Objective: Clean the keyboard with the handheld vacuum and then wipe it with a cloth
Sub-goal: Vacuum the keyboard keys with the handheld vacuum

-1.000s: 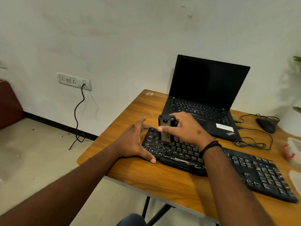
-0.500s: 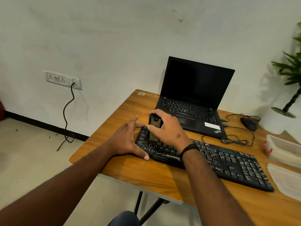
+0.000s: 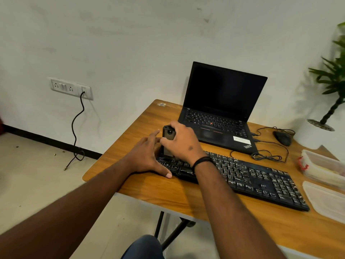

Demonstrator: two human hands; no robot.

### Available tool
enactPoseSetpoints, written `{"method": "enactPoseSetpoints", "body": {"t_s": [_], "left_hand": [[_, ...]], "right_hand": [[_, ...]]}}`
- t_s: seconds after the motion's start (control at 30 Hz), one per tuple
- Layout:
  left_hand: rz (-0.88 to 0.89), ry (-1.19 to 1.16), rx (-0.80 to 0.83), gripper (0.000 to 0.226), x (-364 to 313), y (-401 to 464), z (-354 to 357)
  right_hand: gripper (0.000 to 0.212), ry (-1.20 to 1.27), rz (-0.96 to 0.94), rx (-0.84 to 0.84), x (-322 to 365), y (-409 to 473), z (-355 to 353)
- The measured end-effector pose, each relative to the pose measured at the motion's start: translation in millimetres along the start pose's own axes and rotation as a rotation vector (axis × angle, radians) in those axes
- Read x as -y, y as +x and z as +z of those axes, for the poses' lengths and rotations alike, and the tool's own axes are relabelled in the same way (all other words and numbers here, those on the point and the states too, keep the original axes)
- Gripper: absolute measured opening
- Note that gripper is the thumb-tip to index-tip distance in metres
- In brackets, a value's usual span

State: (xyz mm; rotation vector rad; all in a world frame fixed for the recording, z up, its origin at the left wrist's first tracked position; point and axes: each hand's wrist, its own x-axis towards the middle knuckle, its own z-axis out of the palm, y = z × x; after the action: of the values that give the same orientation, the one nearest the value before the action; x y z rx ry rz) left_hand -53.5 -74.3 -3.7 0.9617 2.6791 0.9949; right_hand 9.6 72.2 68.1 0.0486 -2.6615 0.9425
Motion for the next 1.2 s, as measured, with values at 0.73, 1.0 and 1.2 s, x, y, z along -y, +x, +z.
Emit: {"method": "enactPoseSetpoints", "body": {"t_s": [0.73, 1.0, 1.2], "left_hand": [[0.021, -0.011, 0.027, 0.166, 5, 3, -1], [0.019, -0.013, 0.021, 0.162, 4, 2, 0], [0.018, -0.009, 0.027, 0.162, 5, 2, 0]], "right_hand": [[0.018, -0.051, 0.068, -0.05, -25, -9, -29], [0.017, -0.007, 0.043, -0.121, -24, -13, -16], [0.016, 0.089, 0.022, -0.129, -17, -11, -8]]}}
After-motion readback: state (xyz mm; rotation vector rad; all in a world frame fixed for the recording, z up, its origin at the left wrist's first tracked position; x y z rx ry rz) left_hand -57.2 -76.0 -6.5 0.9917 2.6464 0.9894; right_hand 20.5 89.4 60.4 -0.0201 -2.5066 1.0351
